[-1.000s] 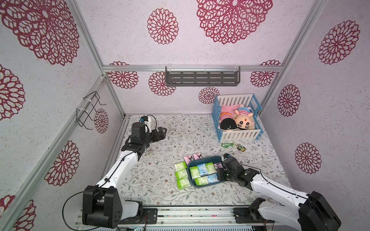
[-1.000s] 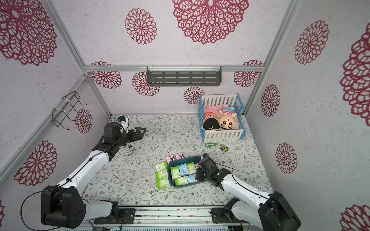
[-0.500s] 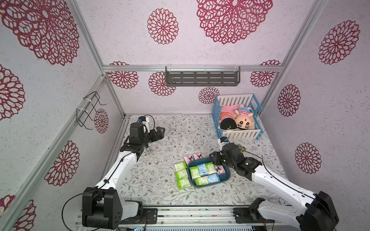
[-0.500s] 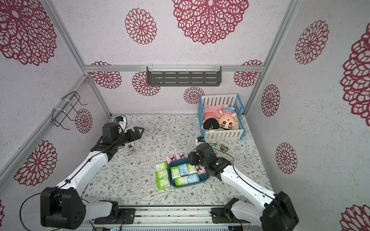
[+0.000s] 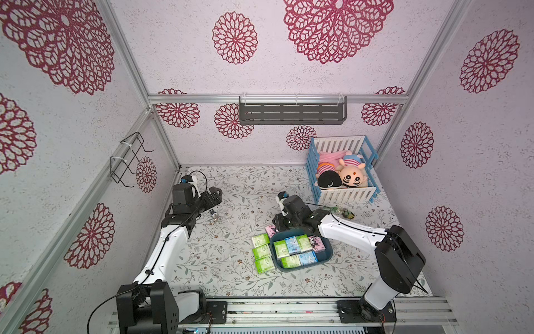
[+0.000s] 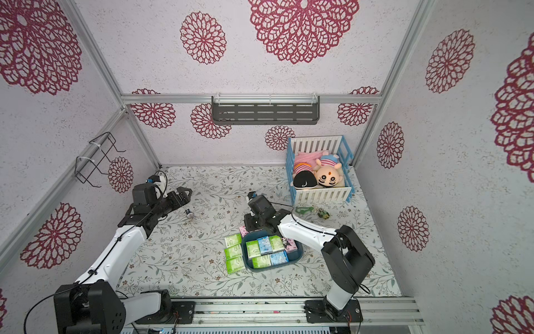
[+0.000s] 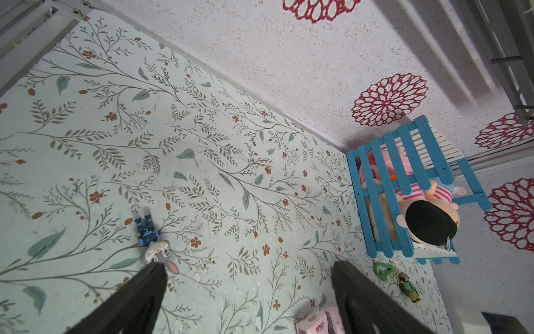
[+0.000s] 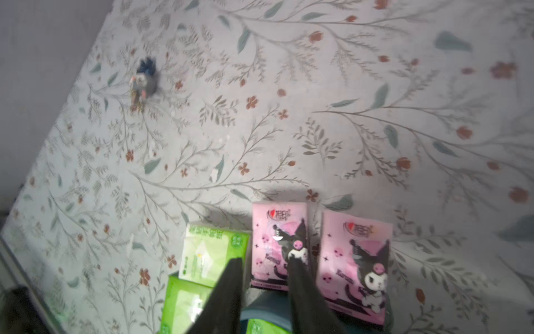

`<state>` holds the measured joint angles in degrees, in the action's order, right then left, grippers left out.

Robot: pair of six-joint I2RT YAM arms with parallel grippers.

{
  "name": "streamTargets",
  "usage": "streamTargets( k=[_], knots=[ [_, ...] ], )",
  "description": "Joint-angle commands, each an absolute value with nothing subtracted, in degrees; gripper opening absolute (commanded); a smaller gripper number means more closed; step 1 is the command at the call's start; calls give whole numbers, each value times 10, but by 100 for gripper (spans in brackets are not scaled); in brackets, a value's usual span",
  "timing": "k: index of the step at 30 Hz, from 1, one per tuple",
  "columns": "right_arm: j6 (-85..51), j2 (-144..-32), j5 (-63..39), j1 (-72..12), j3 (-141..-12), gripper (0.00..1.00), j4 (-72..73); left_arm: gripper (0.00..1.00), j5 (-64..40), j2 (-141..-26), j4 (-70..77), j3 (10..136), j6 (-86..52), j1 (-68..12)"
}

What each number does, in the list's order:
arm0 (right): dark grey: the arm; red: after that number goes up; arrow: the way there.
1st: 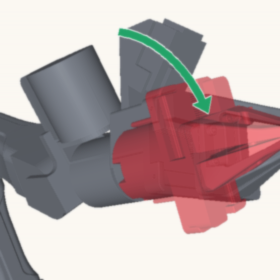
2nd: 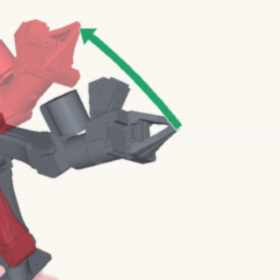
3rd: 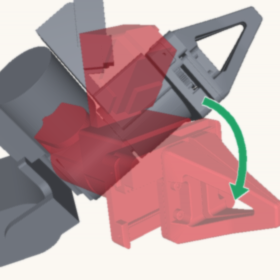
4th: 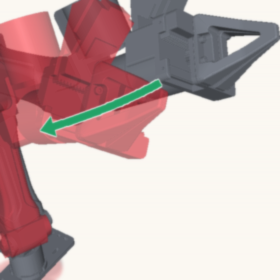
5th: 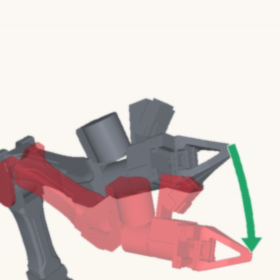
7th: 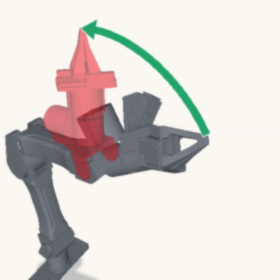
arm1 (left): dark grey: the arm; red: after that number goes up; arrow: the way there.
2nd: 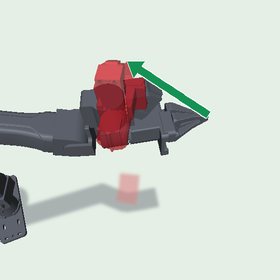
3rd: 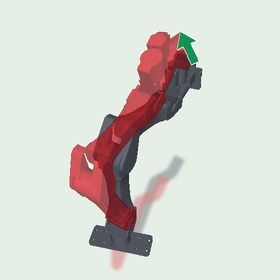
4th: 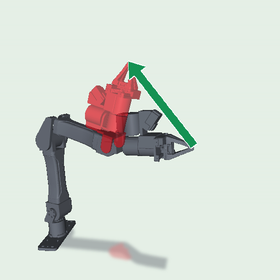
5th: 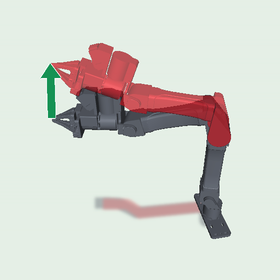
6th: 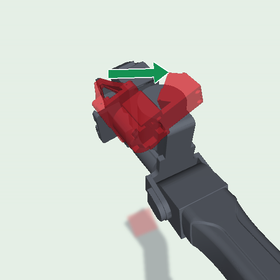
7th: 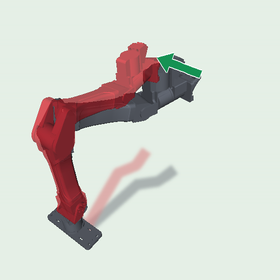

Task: Put the pocket tissues into the storage box
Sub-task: Move the storage box to the center of the board.

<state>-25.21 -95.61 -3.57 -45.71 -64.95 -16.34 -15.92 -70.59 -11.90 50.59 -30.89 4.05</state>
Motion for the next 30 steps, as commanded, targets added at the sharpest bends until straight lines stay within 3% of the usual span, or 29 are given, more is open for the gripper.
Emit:
streamTargets(
  k=[1,3,16,30],
  knots=[
    [-275,-954,-57,-495,-660,10,-137,97,-165,-695,-124,504,-303,43],
    [-293,-956,-64,-520,-652,0,-120,97,-172,-699,-124,508,-303,43],
    [-359,-918,-27,-559,-575,0,-169,97,-195,-711,-119,507,-313,42],
    [-321,-867,-17,-497,-536,0,-226,97,-214,-722,-46,491,-397,27]
  ],
)
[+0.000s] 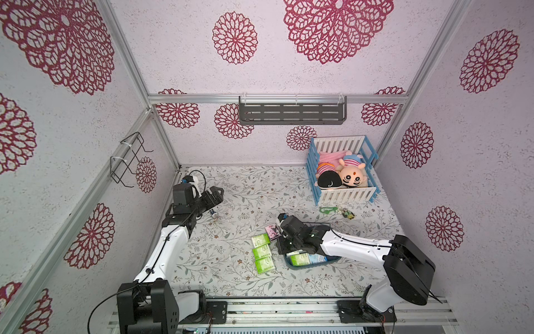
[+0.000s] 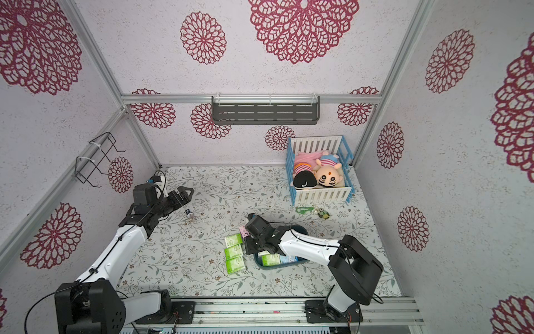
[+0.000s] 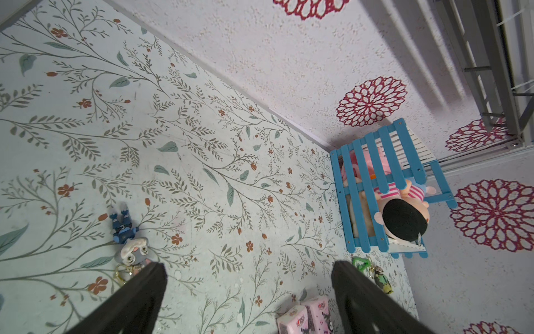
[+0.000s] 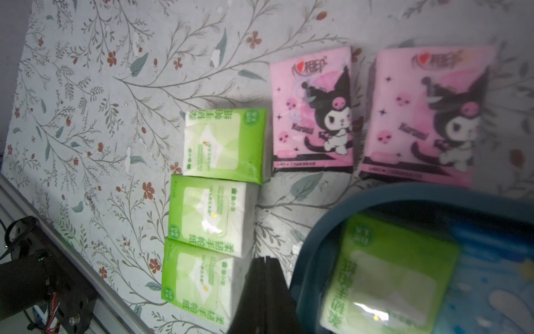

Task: Put the pocket tissues into the storage box
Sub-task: Move the storage box to the center of the board.

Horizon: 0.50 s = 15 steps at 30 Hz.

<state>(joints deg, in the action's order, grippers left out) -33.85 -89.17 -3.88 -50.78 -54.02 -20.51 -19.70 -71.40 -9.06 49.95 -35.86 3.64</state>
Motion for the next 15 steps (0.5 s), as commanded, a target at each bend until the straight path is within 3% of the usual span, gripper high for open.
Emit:
streamTargets(
  k=[1,10,15],
  knots=[
    [-319,-864,-14,-494,-534,0,-230,97,-215,-723,-44,494,-401,22],
    [-319,-802,-4,-458,-509,4,-234,97,-214,-737,-86,528,-355,-12],
    [-291,-807,-12,-455,-547,46,-205,97,-198,-723,-88,524,-357,-22]
  ],
)
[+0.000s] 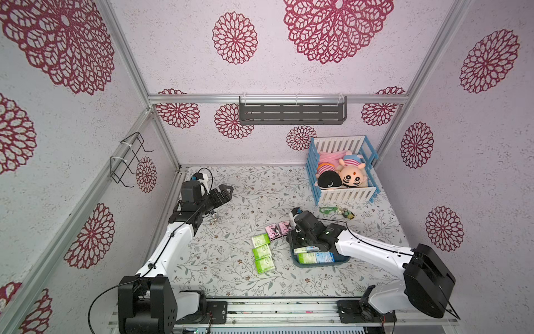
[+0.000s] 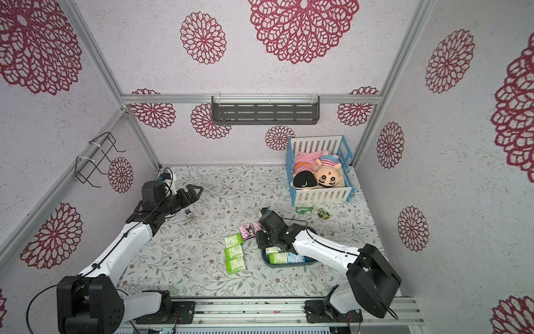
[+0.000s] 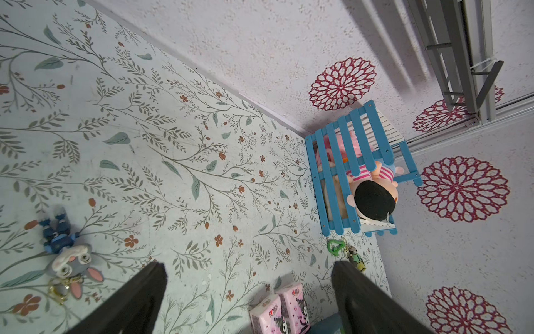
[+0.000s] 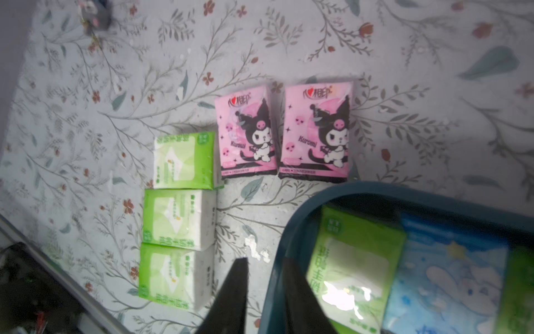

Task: Put the pocket tissues into the storage box
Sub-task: Move the storage box to the center of the board, then pick up the pocket tissues from the center of the board.

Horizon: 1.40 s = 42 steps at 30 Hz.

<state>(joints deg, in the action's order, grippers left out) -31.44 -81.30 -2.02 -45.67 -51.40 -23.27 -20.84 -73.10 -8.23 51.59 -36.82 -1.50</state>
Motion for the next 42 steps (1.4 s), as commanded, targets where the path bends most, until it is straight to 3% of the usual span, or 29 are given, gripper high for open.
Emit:
streamTargets(
  k=[1,7,15,22,29,42],
  knots=[
    [-285,-820,-16,-452,-562,49,-205,97,-189,-719,-95,526,-353,-24],
    [-244,-946,-5,-427,-699,56,-260,97,-127,-693,-133,516,-333,-36],
    [-218,-1049,-1,-367,-824,58,-376,97,-136,-681,-143,515,-307,-38],
    [-202,-1077,-15,-348,-828,59,-370,97,-176,-688,-118,509,-320,-39],
    [-180,-1109,-61,-336,-835,53,-368,97,-164,-681,-115,505,-316,-39],
    [-178,-1149,-95,-328,-822,51,-348,97,-110,-639,-139,506,-296,-38]
  ],
)
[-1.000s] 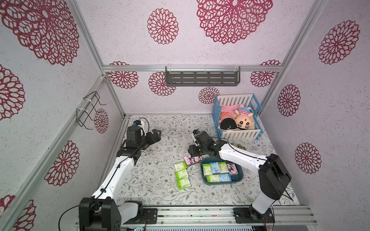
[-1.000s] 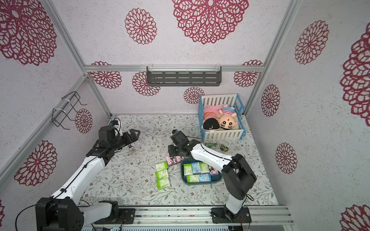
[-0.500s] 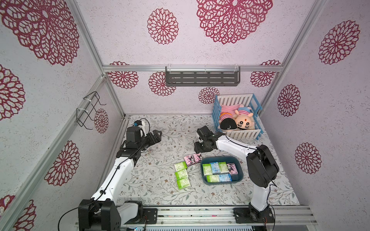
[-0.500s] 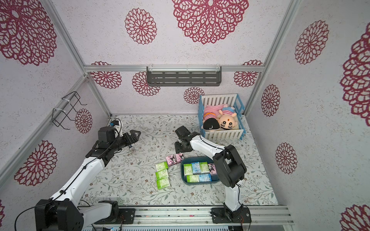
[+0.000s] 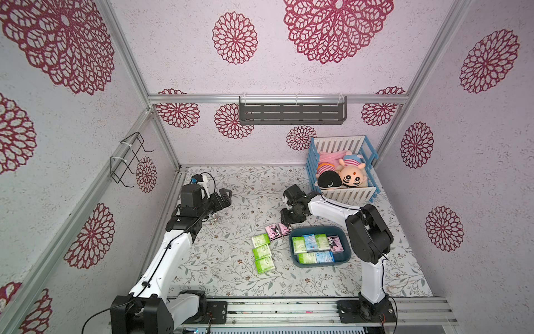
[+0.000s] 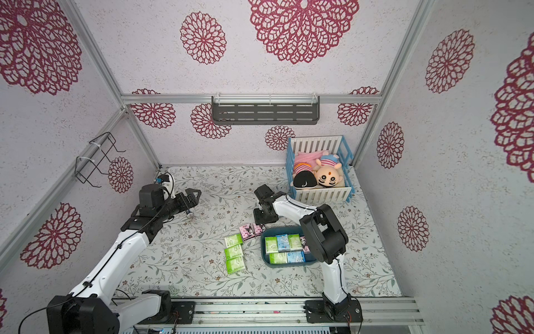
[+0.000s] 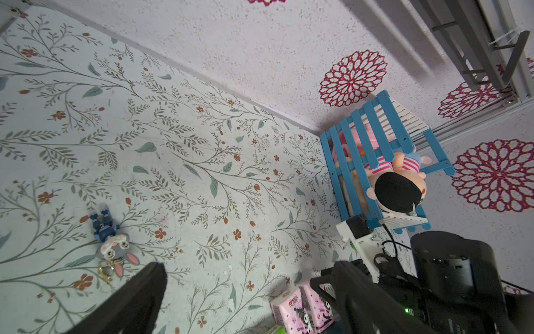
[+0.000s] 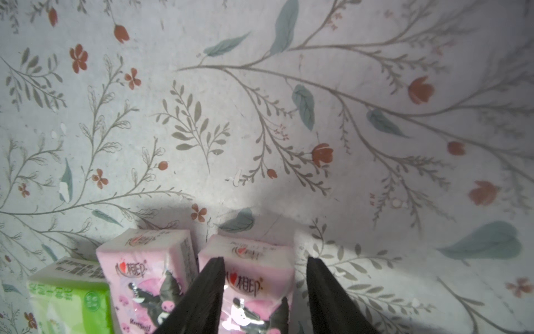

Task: Put the pocket tissues into the storage box
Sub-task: Pick up the pocket tissues from the center of the board.

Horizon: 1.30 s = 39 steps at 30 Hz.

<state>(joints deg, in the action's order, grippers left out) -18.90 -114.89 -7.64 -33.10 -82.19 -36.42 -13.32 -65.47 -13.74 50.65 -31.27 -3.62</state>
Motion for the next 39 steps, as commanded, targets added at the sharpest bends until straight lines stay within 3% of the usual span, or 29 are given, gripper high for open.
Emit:
streamTargets(
  k=[1,9,17,23,30,34,39],
  knots=[
    [-179,-1148,-97,-328,-819,51,-345,97,-109,-639,-139,506,-297,-38],
    [-188,-1160,-112,-328,-818,48,-335,97,-86,-643,-135,511,-291,-37],
    [-191,-1169,-101,-317,-829,15,-326,97,-79,-642,-133,503,-287,-36],
    [-209,-1157,-77,-308,-862,0,-302,97,-68,-629,-135,497,-284,-36],
    [-259,-1078,-18,-304,-854,0,-219,97,-92,-656,-141,528,-287,-39],
    [-268,-969,-16,-304,-779,0,-163,97,-95,-672,-144,550,-286,-50],
    [-265,-856,-13,-304,-676,0,-214,97,-78,-690,-163,569,-226,-101]
  ],
)
